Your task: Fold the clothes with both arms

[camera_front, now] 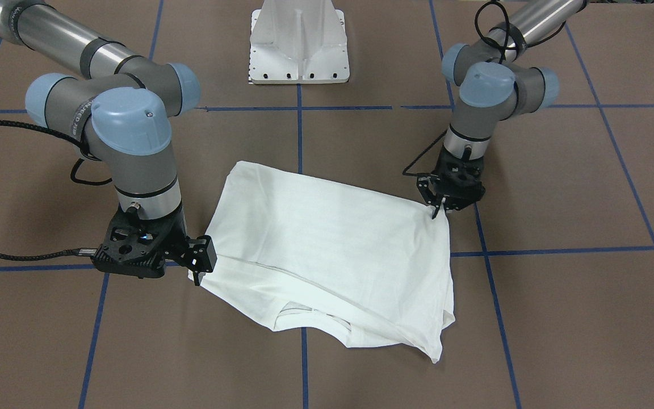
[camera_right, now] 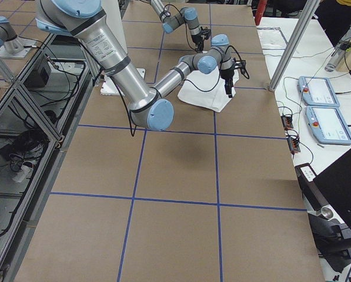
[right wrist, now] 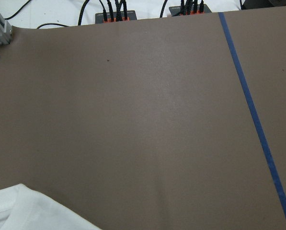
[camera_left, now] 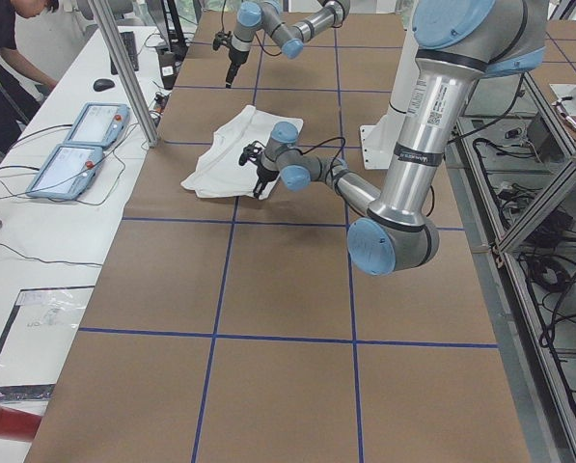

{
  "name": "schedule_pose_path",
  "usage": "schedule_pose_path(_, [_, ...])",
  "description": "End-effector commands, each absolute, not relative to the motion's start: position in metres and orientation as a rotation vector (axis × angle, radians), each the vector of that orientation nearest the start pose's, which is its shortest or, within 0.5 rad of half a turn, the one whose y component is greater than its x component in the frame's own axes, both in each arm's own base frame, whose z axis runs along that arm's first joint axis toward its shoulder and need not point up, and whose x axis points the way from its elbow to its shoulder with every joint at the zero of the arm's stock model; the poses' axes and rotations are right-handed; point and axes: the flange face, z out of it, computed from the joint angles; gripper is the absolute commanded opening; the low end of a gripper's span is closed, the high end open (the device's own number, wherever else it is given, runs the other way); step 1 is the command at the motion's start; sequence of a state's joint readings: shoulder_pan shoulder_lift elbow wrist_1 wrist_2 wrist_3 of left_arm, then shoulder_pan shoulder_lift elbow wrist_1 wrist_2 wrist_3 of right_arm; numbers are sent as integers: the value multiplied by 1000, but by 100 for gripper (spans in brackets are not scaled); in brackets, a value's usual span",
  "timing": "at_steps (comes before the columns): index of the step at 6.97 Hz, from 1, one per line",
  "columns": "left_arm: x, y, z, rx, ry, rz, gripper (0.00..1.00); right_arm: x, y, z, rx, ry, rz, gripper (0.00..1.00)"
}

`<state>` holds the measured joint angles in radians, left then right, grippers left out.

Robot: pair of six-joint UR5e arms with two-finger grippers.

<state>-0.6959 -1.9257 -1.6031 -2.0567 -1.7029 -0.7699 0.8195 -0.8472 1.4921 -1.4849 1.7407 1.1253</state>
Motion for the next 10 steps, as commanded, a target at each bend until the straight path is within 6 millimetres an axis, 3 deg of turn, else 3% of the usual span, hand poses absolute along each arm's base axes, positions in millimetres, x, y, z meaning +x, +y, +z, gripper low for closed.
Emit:
schedule_pose_path(1, [384,-648,411,555,563,113,0,-419,-614,249,299,-694,291,100])
schedule_pose_path(2, [406,-718,399,622,498,77,0,-427,-609,248,295,-695,283,100])
schedule_pose_path(3, [419,-742,401,662,511,77,0,-437,-603,243,293,-703,279,100])
schedule_pose_path(4, [407,-748,397,687,507,106,77,-452,-594,240,299,-745,282,100])
schedule_pose_path(5, [400,-739,372,728,574,140,100,-472,-582,235,275,-798,345,99])
schedule_pose_path(6, [388,-726,368,697,673,186,100,-496,-566,219,241,-833,381,97])
schedule_pose_path(8, [368,-695,382,705,712,186,100,-546,-534,202,209,-847,468,93])
schedule_pose_path(9, [364,-692,385,706,713,183,100,-574,-529,197,221,-825,491,89])
schedule_pose_path(10, [365,-691,384,706,716,182,100,-590,-523,200,217,-807,482,85])
